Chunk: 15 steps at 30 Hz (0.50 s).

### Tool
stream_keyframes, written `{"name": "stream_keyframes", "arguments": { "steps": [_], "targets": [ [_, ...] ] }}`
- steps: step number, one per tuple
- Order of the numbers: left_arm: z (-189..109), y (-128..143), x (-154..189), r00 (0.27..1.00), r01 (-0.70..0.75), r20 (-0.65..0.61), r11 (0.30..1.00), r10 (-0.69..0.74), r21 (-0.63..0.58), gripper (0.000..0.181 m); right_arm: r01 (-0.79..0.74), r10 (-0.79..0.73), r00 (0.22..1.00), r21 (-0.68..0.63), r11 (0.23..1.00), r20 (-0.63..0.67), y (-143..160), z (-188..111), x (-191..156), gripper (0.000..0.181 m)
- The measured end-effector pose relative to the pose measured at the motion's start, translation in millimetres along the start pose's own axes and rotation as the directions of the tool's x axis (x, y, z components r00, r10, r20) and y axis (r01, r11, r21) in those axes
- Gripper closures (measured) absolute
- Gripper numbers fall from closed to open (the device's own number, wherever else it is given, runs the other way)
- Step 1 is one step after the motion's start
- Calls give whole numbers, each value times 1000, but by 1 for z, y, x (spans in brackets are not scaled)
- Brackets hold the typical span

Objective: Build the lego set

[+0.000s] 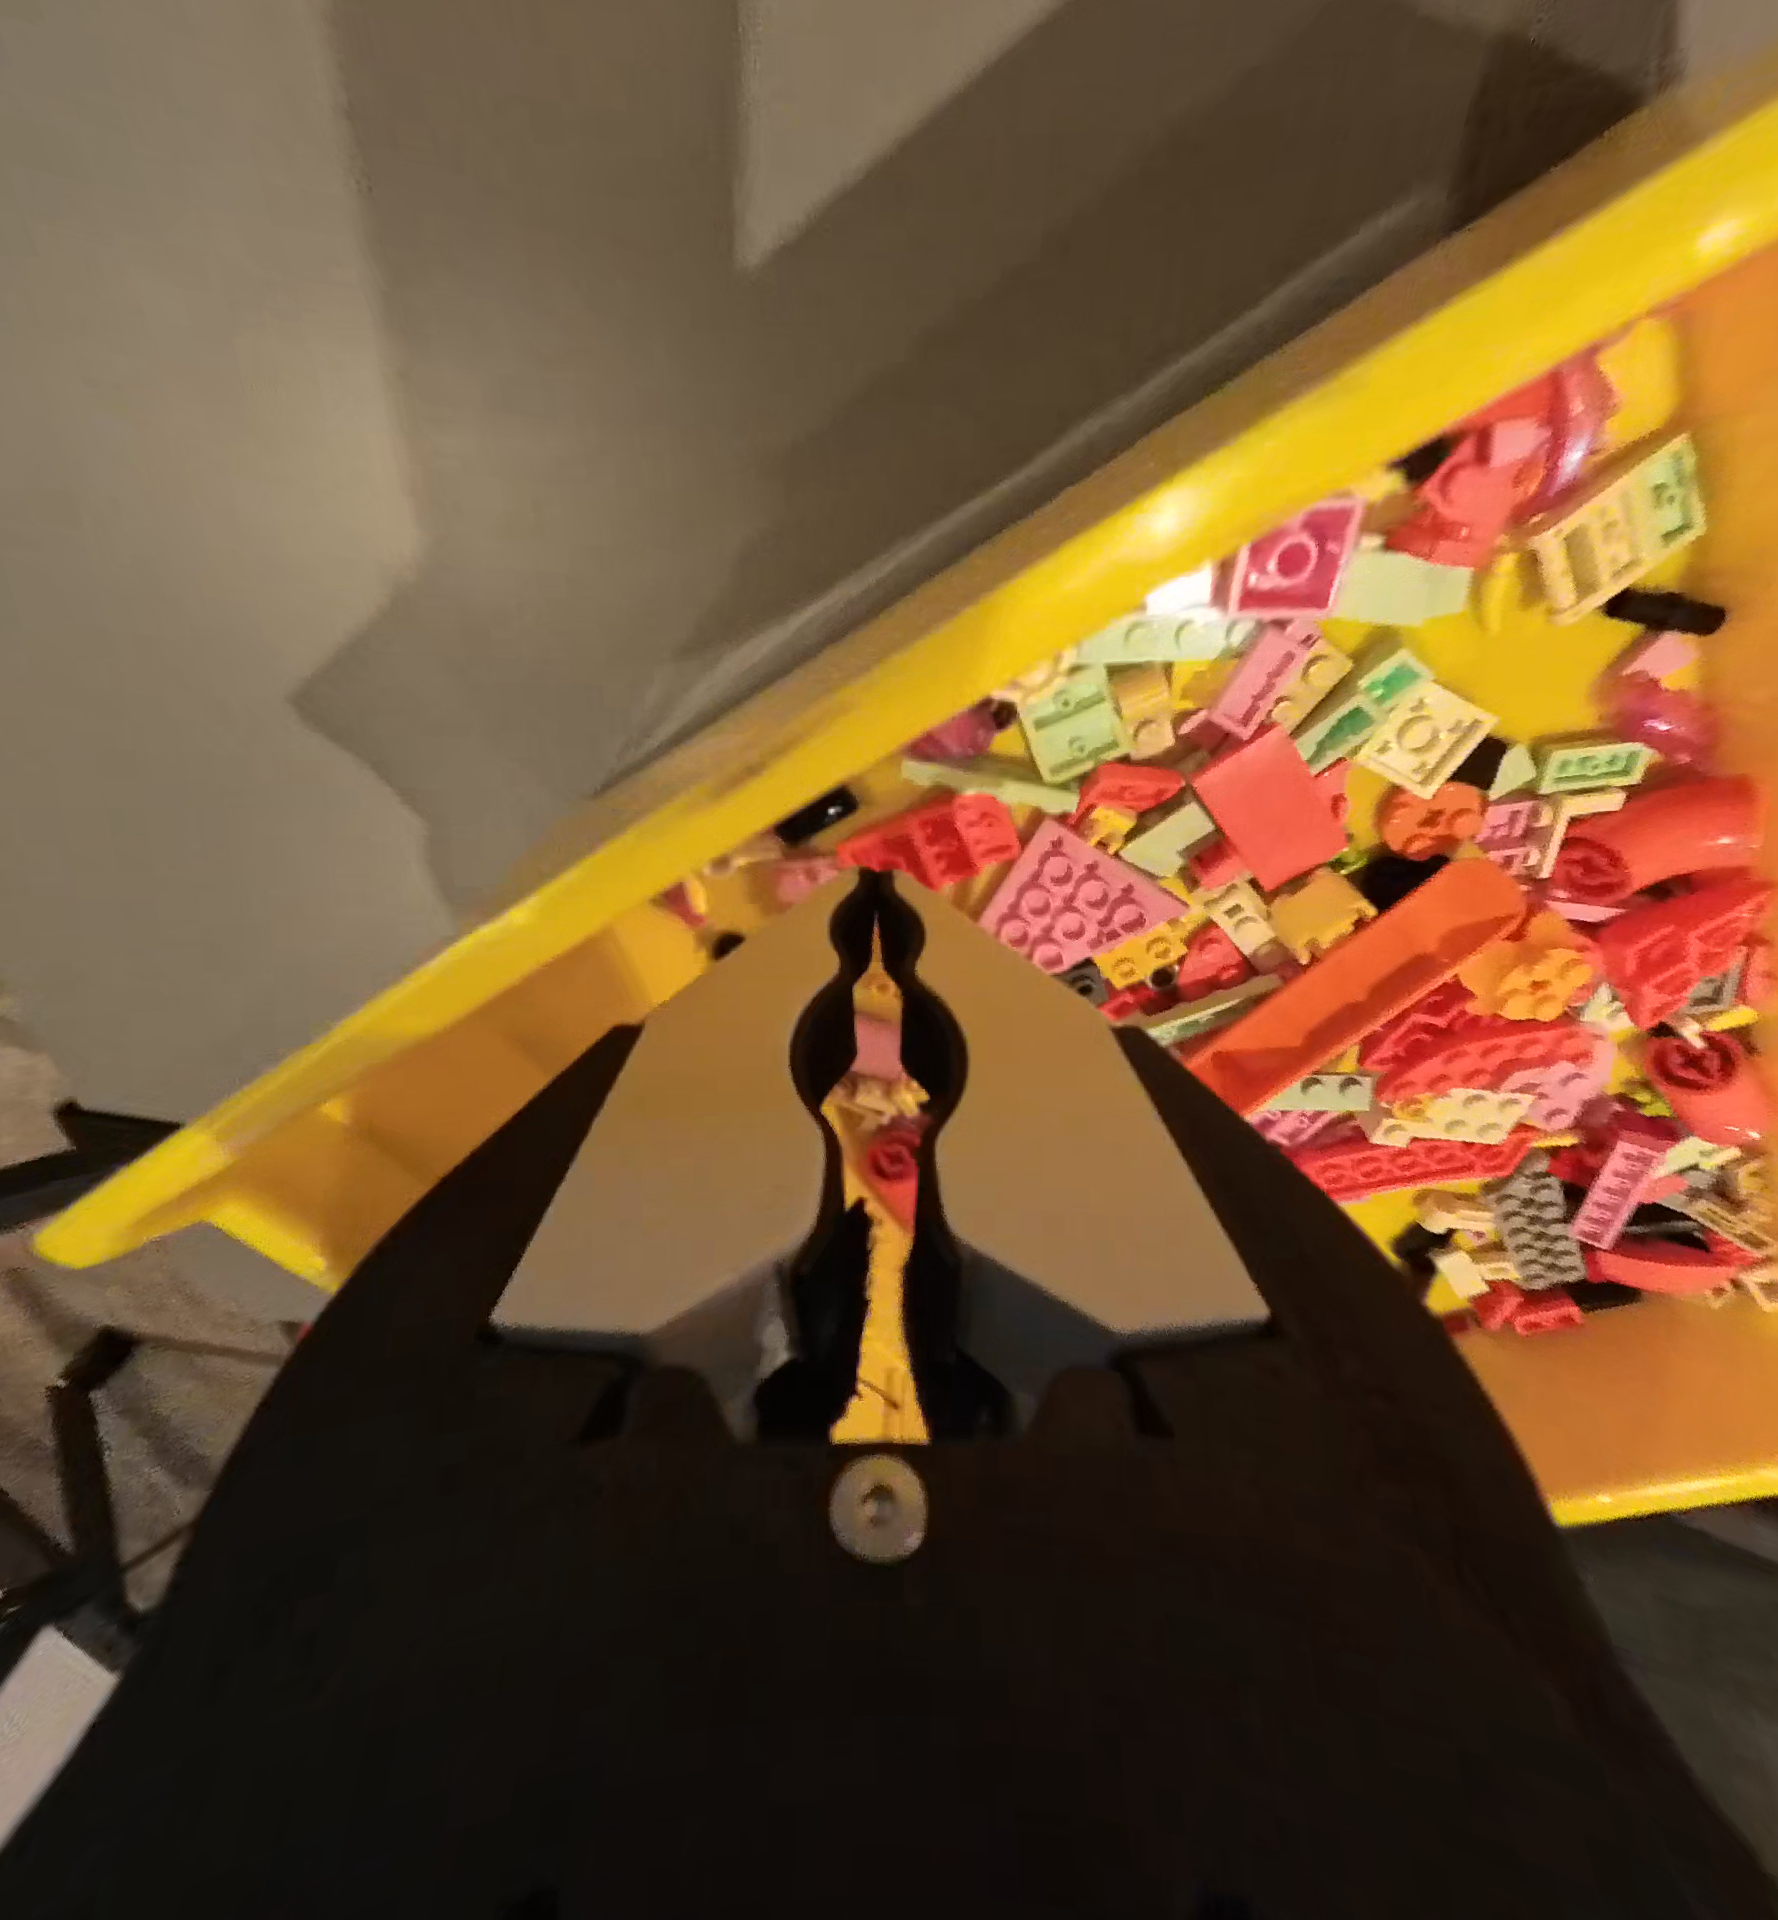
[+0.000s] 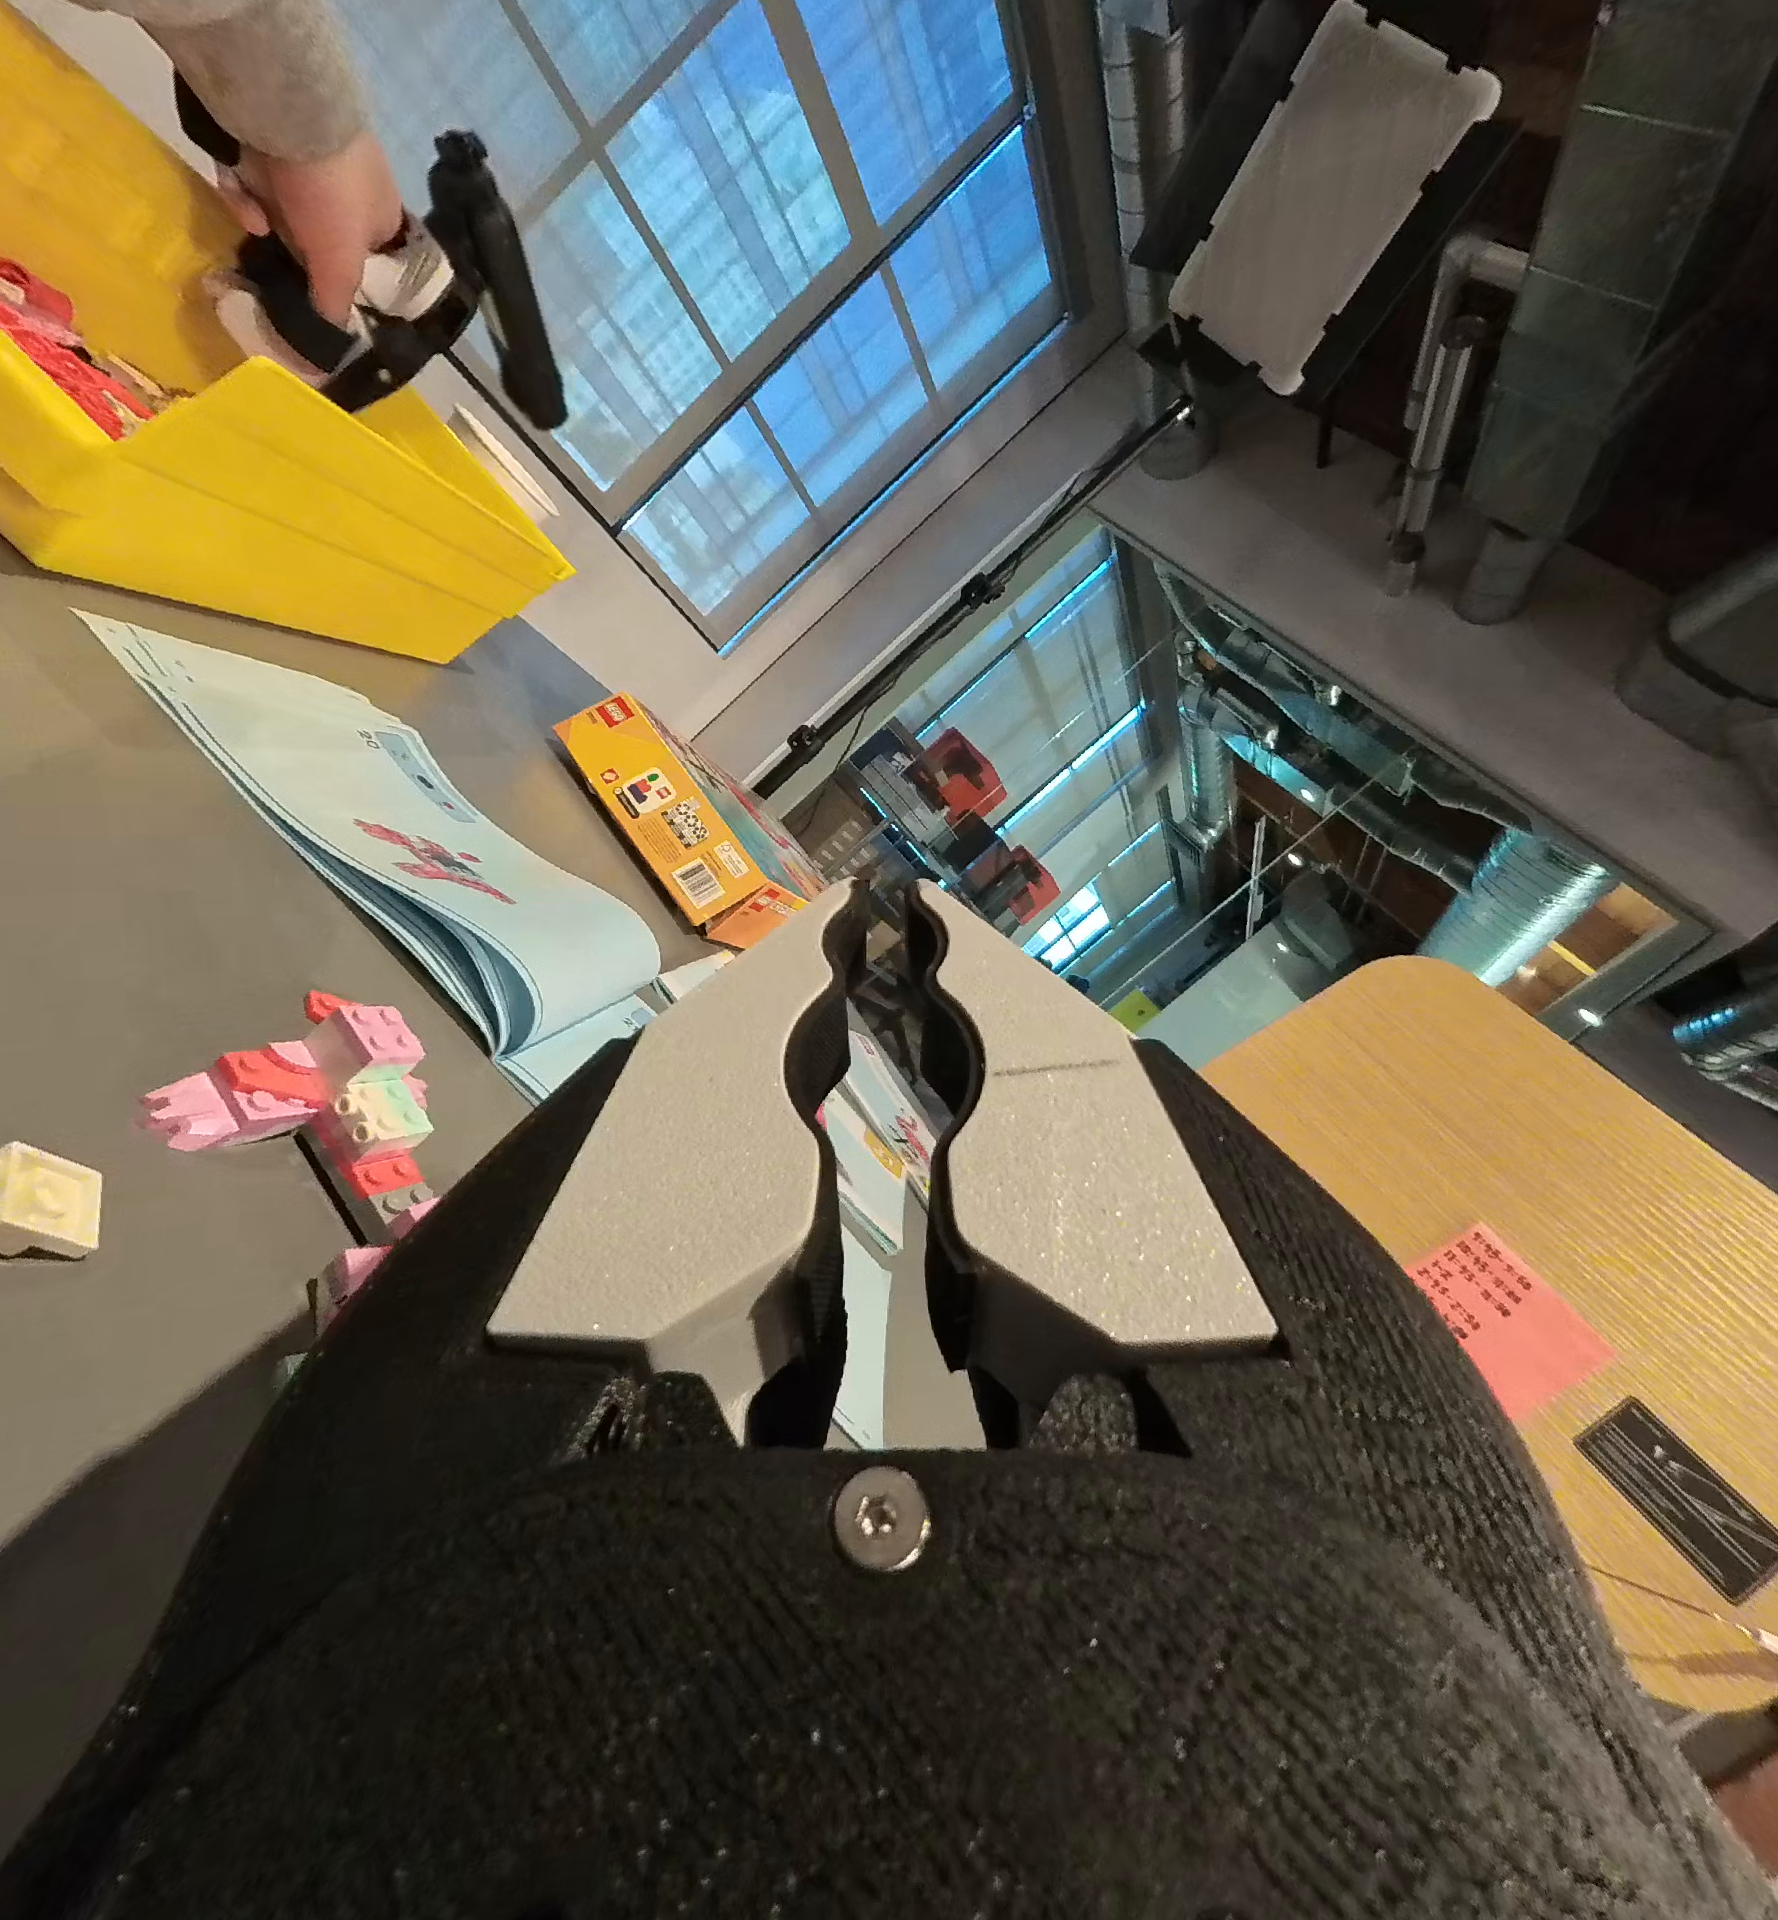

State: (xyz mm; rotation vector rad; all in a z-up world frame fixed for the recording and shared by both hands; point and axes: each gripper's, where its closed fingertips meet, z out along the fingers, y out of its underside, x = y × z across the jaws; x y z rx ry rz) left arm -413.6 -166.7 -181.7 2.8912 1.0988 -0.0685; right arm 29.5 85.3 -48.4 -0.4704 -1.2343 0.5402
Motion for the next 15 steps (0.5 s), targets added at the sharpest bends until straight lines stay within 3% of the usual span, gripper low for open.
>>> {"name": "stream_keyframes", "arguments": {
  "steps": [3,7,8,12,15],
  "targets": [
    [5,9,-1,998,60,-25,997,-61,-51,181,-1,1,1000,-3,1000,5,1,0,-1,177],
    [-1,8,-3,990,127,-53,992,-128,-15,181,-2,2,1000,-6,1000,12,2,1,-3,177],
    [-2,7,-4,990,134,-49,991,-134,-6,174,-2,2,1000,-7,1000,15,2,1,-3,177],
    [-2,11,-14,991,117,61,992,-115,-35,155,-4,4,1000,-11,1000,24,3,2,-6,177],
    [2,15,-19,987,121,112,990,-113,-74,162,-2,2,1000,-12,1000,26,4,2,-6,177]
  ]
}}
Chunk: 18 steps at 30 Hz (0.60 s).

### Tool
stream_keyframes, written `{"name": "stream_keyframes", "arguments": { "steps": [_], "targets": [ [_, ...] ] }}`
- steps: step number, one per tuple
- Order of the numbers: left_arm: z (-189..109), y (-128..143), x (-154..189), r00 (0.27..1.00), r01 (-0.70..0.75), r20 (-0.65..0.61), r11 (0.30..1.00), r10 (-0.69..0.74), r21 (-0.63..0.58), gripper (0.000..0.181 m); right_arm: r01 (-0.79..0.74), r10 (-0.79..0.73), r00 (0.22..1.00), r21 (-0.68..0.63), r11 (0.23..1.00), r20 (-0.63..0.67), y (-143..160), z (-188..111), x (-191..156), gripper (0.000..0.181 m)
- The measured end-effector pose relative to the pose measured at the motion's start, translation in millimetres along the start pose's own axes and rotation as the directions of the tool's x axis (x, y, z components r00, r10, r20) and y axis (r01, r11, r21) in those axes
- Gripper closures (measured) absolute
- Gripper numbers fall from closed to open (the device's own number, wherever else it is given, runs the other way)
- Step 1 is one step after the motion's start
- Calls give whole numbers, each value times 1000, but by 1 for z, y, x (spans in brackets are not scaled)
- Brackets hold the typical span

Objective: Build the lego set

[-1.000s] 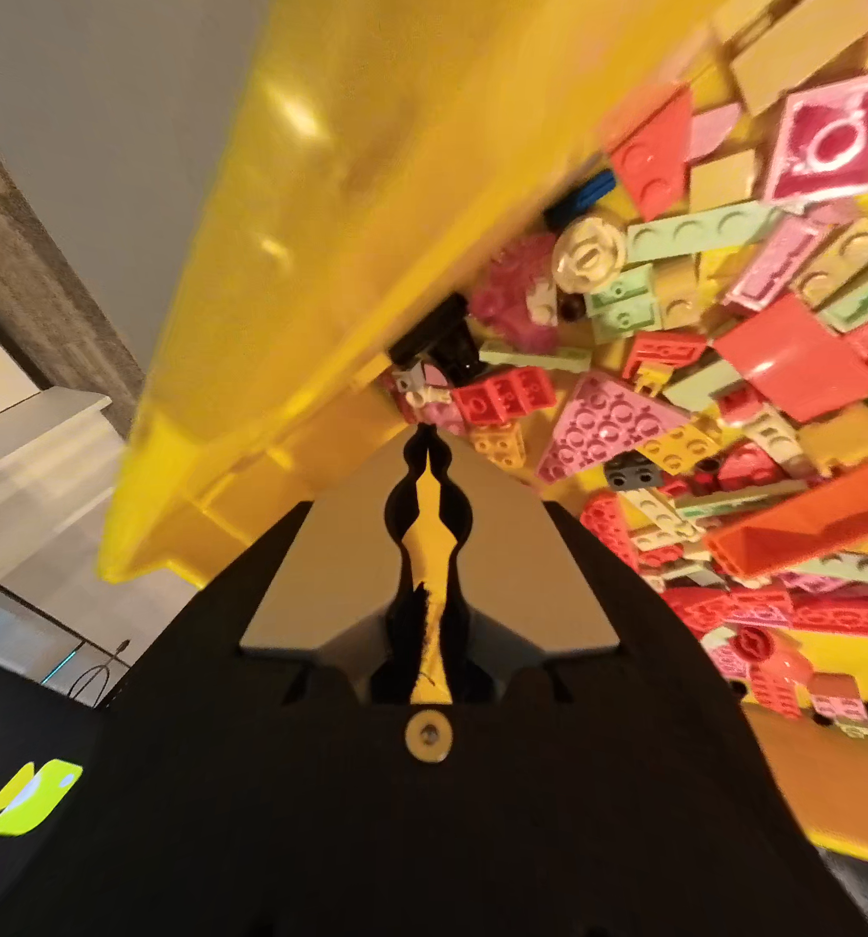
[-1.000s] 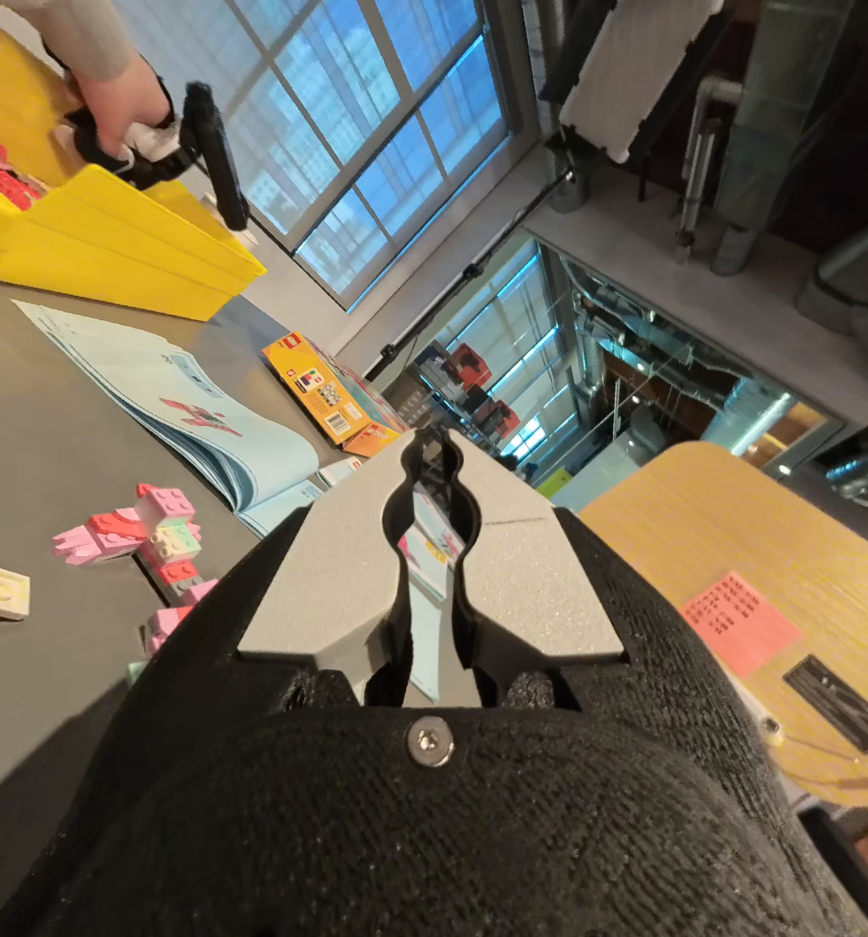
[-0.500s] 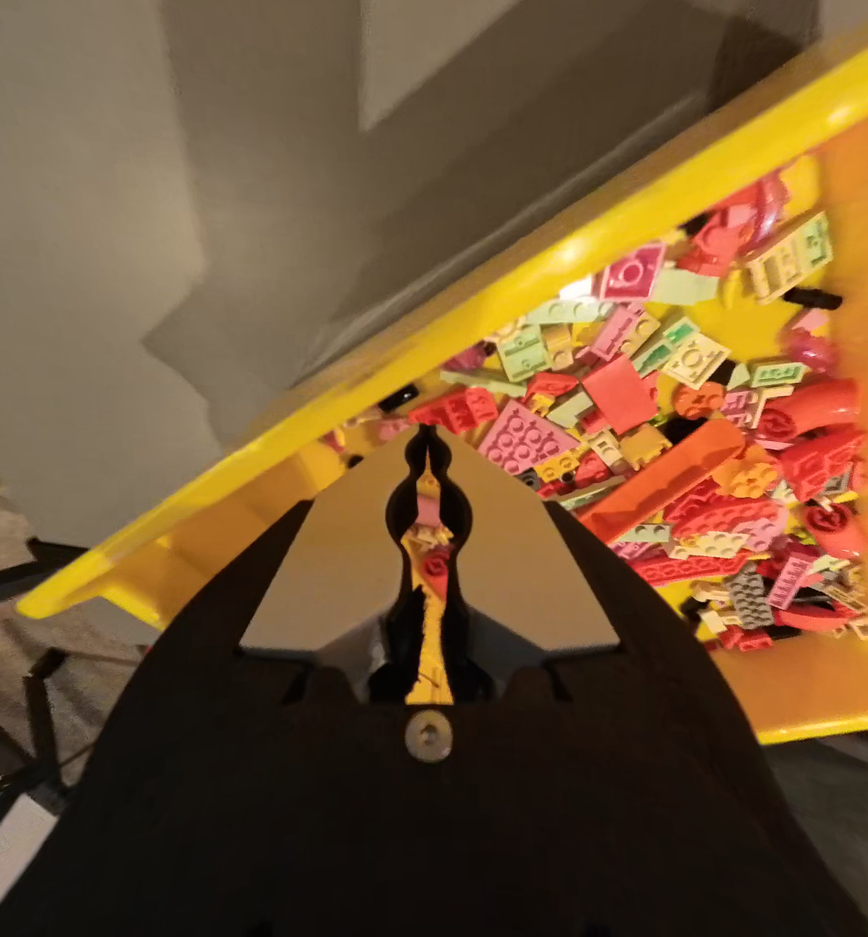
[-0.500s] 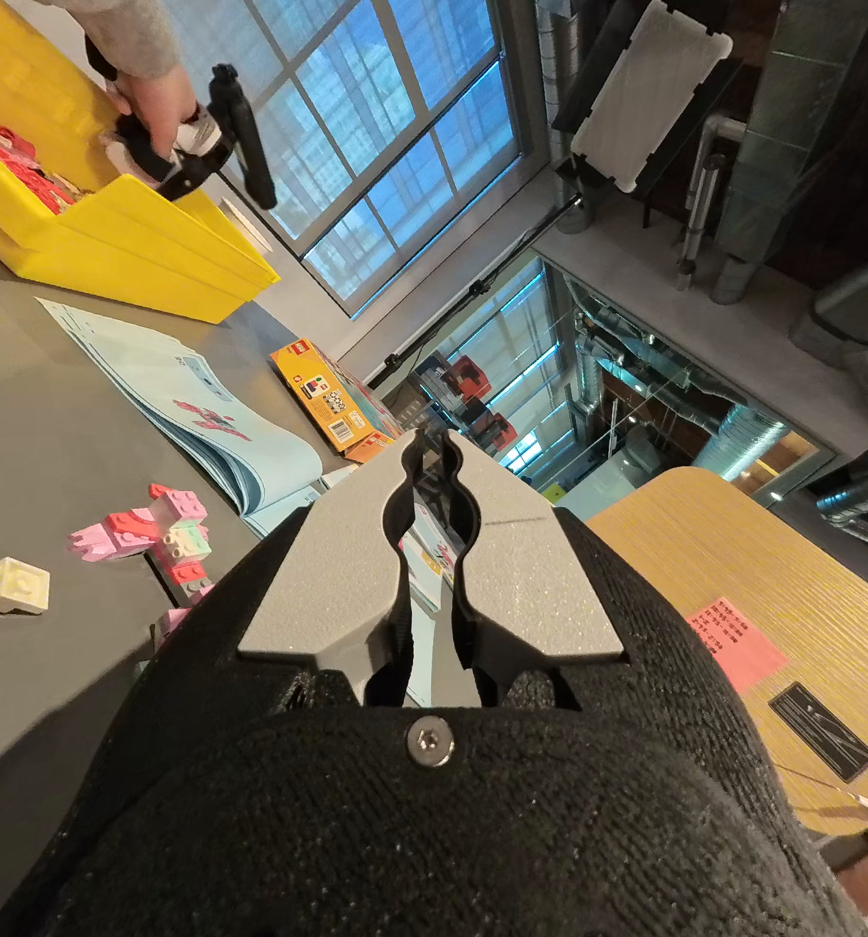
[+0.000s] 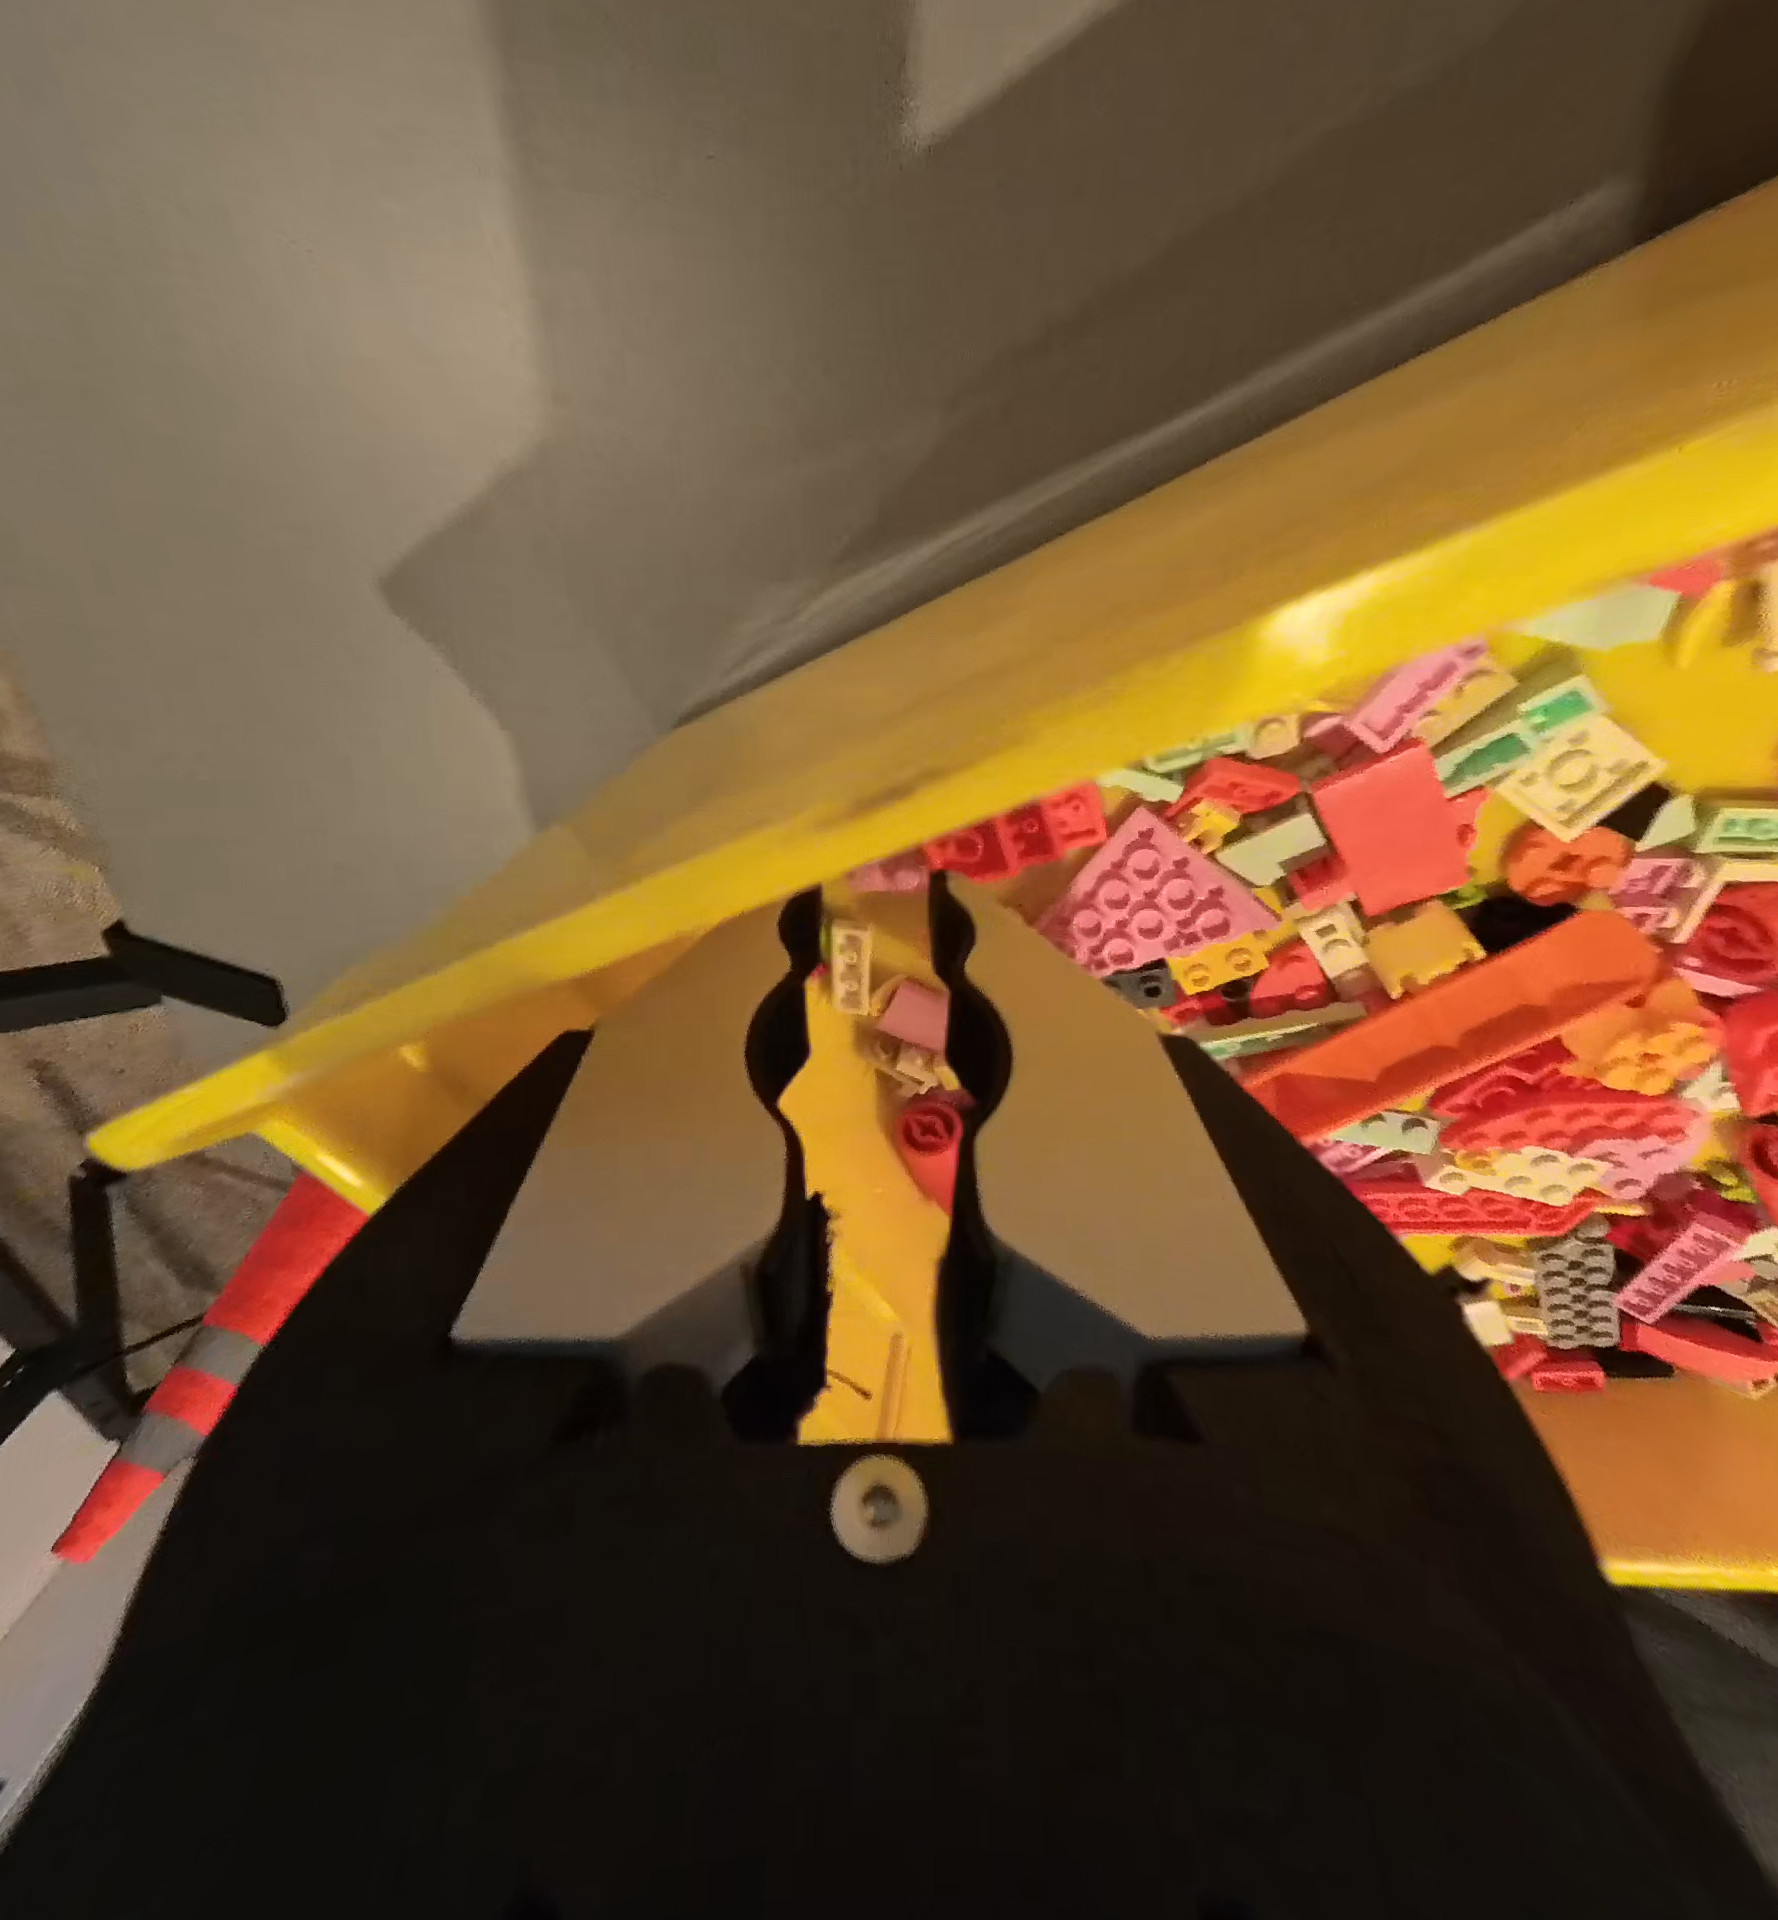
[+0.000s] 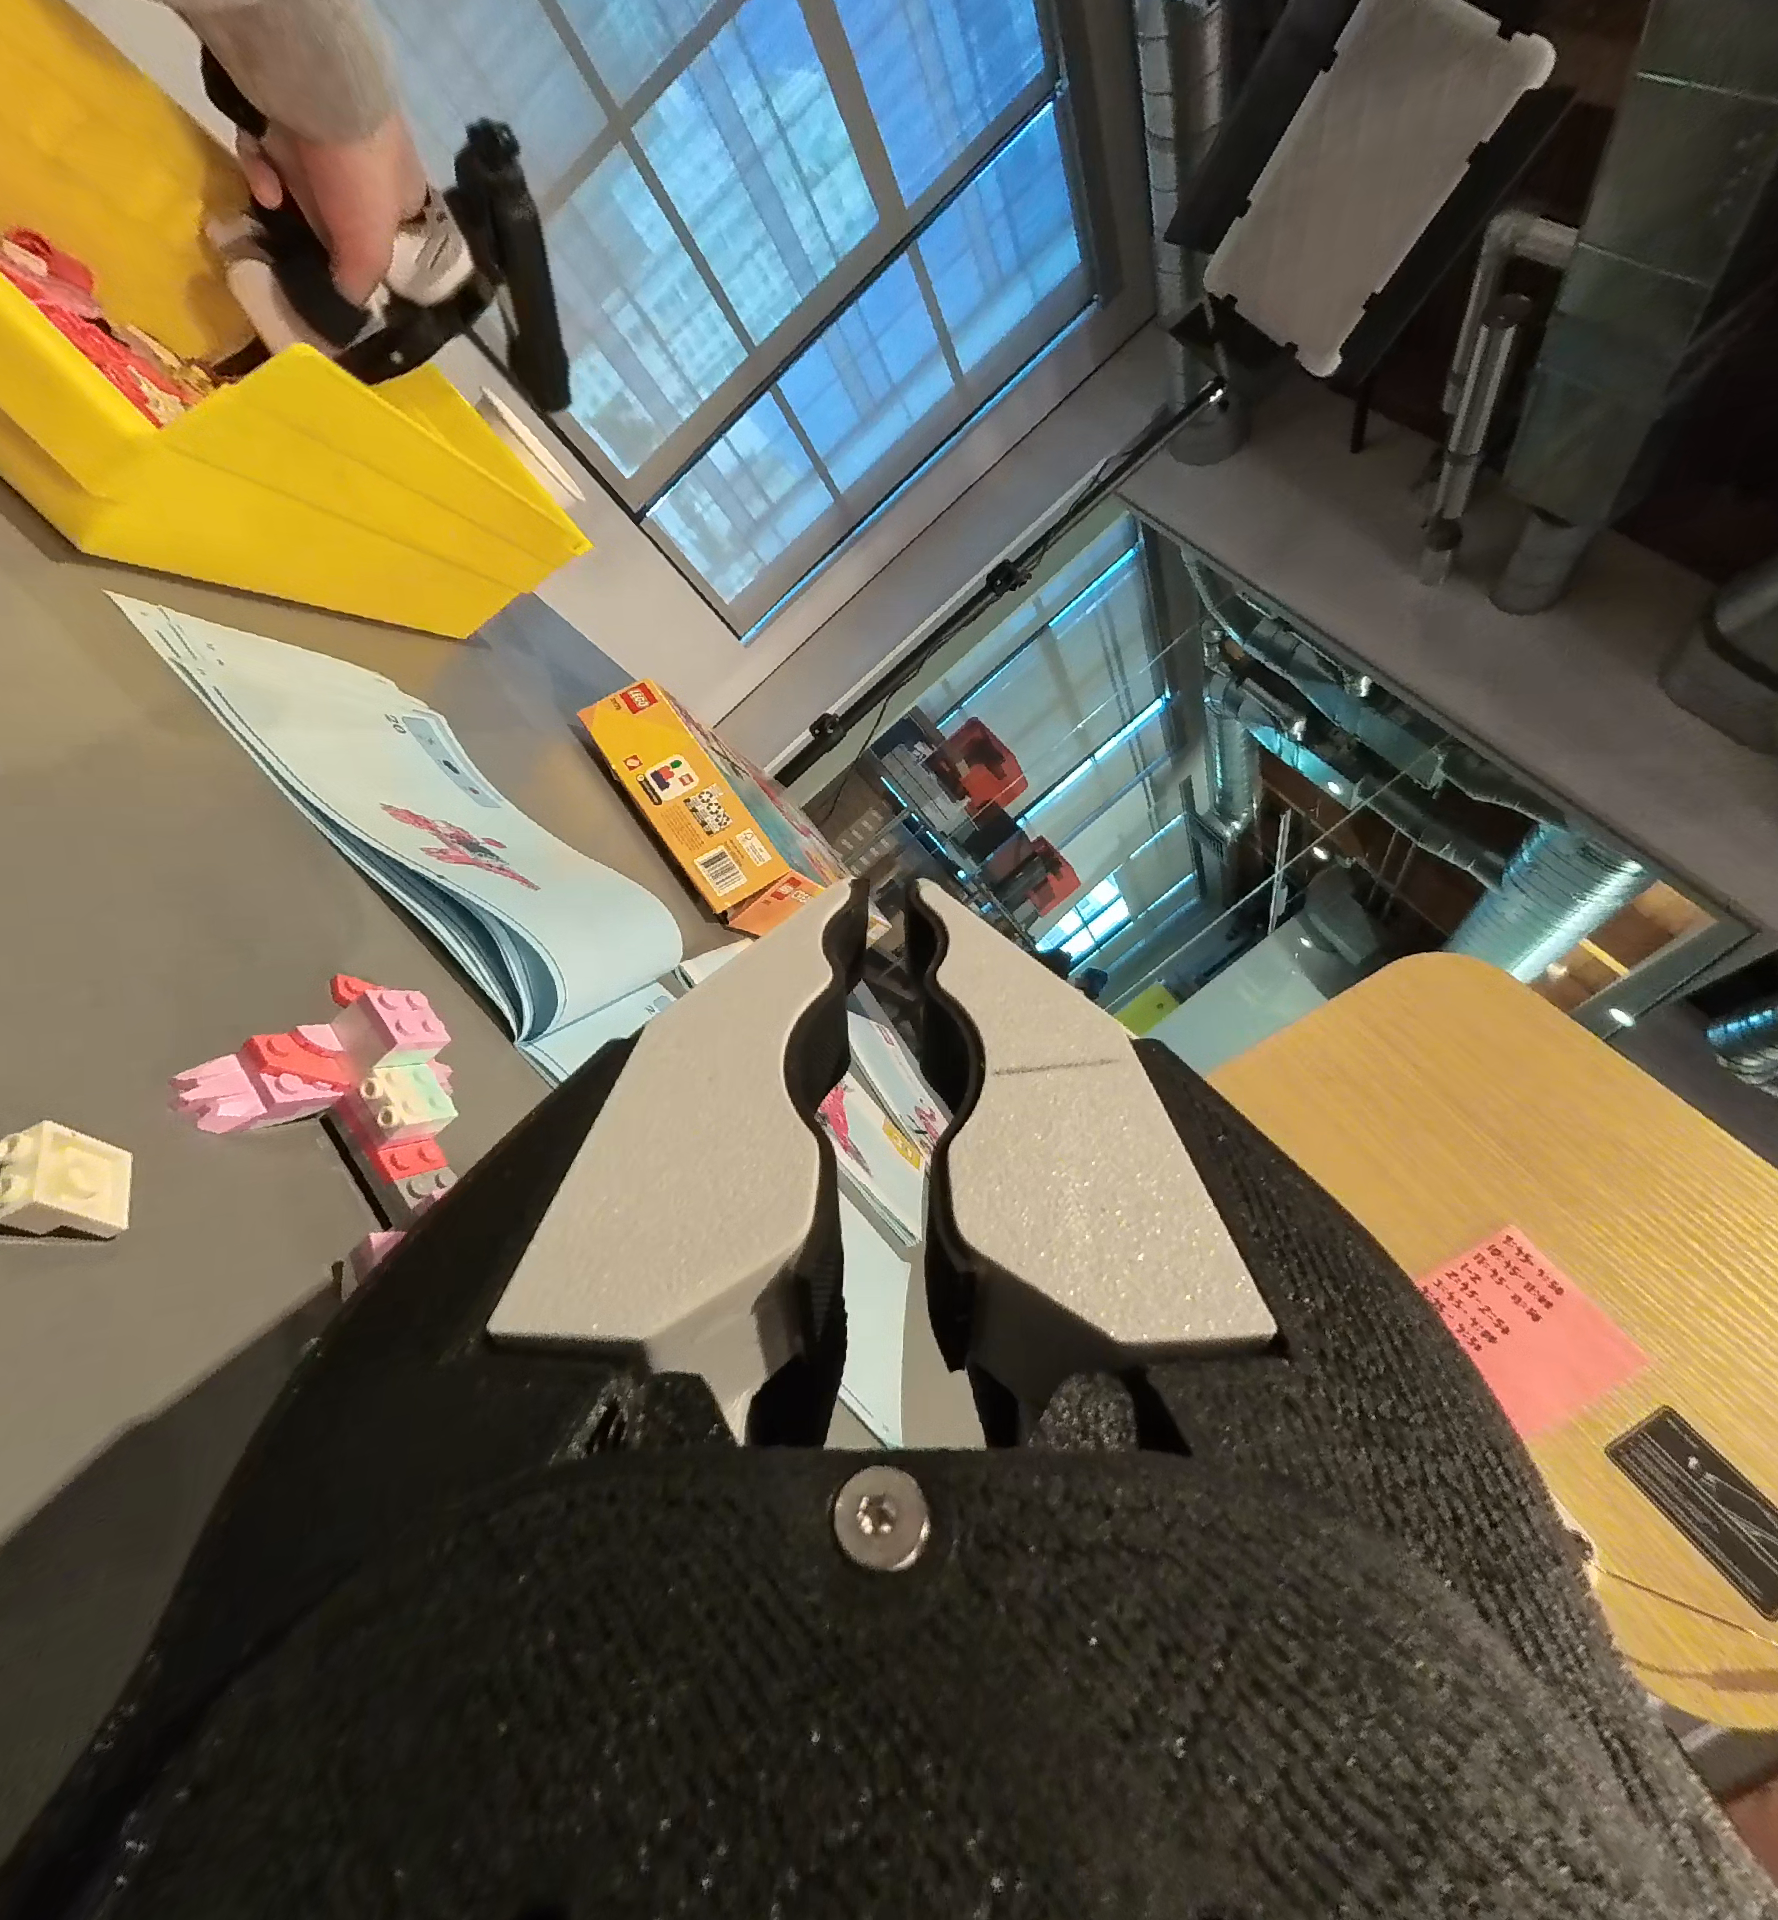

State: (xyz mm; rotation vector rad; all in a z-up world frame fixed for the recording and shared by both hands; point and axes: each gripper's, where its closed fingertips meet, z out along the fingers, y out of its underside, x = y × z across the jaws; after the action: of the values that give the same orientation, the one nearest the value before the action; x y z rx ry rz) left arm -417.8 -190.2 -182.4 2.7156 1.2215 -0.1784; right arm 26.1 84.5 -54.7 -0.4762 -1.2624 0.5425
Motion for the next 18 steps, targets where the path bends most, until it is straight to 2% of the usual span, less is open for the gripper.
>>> {"name": "stream_keyframes", "arguments": {
  "steps": [3,12,18],
  "targets": [
    [4,2,-2,1000,13,13,1000,-13,-25,167,1,-1,1000,0,1000,1,0,0,0,177],
    [5,1,2,1000,2,-28,999,-2,-33,162,12,-12,1000,-2,1000,14,0,0,-3,177],
    [5,1,5,994,61,-88,996,-66,-57,160,17,-16,1000,-1,1000,17,-1,0,-4,177]
  ]
}}
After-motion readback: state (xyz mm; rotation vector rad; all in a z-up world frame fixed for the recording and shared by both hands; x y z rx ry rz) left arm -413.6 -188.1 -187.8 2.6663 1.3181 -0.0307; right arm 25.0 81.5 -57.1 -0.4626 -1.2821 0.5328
